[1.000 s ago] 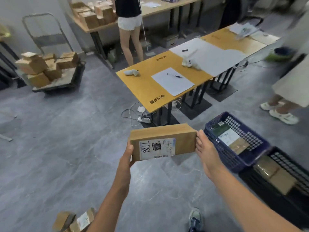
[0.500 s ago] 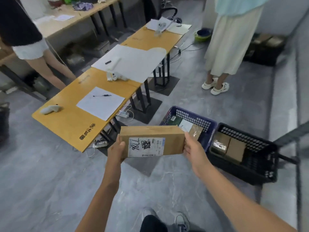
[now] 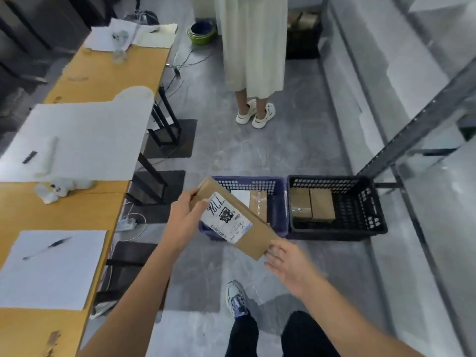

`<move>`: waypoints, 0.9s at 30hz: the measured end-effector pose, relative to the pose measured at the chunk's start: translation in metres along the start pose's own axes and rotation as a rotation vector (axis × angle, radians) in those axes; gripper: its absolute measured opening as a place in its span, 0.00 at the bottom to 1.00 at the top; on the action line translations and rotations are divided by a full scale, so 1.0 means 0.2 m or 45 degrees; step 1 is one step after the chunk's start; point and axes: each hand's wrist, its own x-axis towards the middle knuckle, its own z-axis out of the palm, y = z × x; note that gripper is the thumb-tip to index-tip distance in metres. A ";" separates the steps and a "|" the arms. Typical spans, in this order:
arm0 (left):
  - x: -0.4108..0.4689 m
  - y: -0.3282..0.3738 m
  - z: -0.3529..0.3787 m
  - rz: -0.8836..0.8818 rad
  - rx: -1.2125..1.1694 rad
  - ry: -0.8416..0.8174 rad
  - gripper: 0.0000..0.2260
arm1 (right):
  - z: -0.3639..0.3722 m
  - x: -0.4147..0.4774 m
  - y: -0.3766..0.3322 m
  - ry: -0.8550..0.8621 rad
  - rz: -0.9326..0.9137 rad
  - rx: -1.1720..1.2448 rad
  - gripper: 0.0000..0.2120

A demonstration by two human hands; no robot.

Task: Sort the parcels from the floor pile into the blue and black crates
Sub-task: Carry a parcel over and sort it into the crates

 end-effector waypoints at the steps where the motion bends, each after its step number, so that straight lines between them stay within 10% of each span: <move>1: 0.11 0.03 0.01 0.019 0.046 -0.065 0.21 | 0.00 0.04 -0.01 0.032 0.031 0.066 0.10; 9: 0.82 0.19 0.35 0.032 0.487 -0.440 0.39 | 0.02 0.40 -0.08 0.187 0.153 0.467 0.18; 27: 1.99 -0.29 1.49 -0.235 0.819 -0.773 0.28 | -0.28 1.50 -0.29 0.418 0.449 0.996 0.15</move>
